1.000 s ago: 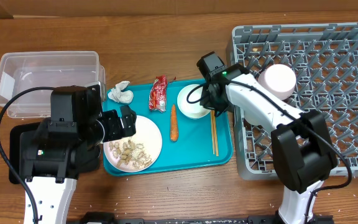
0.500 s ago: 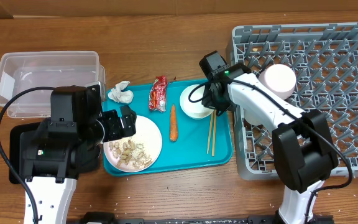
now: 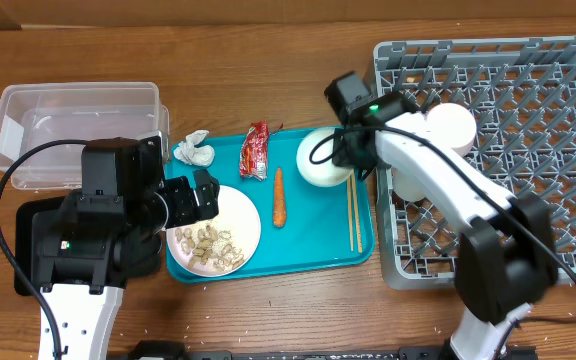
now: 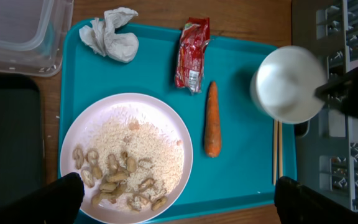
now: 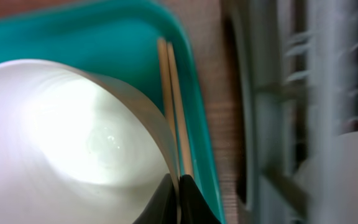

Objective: Sort waste into correct bins and load items into the dishwasher
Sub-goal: 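Lift the white bowl and set it in the rack's far right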

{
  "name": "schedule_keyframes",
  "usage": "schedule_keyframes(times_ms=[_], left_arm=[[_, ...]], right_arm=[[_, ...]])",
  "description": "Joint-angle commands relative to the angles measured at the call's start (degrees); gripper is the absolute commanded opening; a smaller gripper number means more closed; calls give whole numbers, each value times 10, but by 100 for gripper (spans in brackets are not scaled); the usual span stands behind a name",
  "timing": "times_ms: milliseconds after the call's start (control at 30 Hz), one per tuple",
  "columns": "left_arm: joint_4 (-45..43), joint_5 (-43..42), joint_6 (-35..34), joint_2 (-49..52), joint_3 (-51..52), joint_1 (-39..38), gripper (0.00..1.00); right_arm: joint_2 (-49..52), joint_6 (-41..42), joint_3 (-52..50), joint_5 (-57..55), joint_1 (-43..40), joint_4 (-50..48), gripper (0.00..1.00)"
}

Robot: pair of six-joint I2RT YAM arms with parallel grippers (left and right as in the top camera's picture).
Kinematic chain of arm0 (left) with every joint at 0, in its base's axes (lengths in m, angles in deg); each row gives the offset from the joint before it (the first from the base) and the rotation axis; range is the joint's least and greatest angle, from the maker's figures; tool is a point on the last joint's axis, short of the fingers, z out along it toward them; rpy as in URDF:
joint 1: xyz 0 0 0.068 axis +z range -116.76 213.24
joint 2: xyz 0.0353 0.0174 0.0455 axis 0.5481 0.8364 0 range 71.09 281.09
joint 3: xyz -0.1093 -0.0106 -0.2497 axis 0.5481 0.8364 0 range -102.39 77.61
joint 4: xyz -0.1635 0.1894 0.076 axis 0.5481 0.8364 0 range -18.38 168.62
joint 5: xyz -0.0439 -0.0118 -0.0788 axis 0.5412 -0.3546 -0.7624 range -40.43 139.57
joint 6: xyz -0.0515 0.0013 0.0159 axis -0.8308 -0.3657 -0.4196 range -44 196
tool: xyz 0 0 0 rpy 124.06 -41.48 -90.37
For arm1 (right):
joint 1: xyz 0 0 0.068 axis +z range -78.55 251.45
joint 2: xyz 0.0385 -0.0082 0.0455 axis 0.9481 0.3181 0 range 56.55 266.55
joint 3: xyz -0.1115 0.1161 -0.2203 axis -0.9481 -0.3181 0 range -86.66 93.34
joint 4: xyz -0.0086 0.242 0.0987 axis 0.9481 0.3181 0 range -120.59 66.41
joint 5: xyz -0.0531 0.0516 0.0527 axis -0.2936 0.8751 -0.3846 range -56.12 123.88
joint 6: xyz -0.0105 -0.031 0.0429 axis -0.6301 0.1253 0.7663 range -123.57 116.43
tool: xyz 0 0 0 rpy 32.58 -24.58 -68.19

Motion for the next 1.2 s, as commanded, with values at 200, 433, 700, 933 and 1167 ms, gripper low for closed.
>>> schedule_keyframes(times_ms=[200,433,700,933,1167], left_arm=[[-2,3,7,3,-11,3,100],[-2,3,7,3,-11,3,100],[-2,3,7,3,-11,3,100],[-2,3,7,3,-11,3,100],[-2,3,7,3,-11,3,100]], right_arm=[[-164,-21,51,-403,-8,10,4],[-148,-21,34,-678,-78,35,4],[-106,7,-21,-658,-214,20,4],[-58,-45,-38,-655,-294,-52,4],[-22,-180,-38,-651,-302,-134,4]])
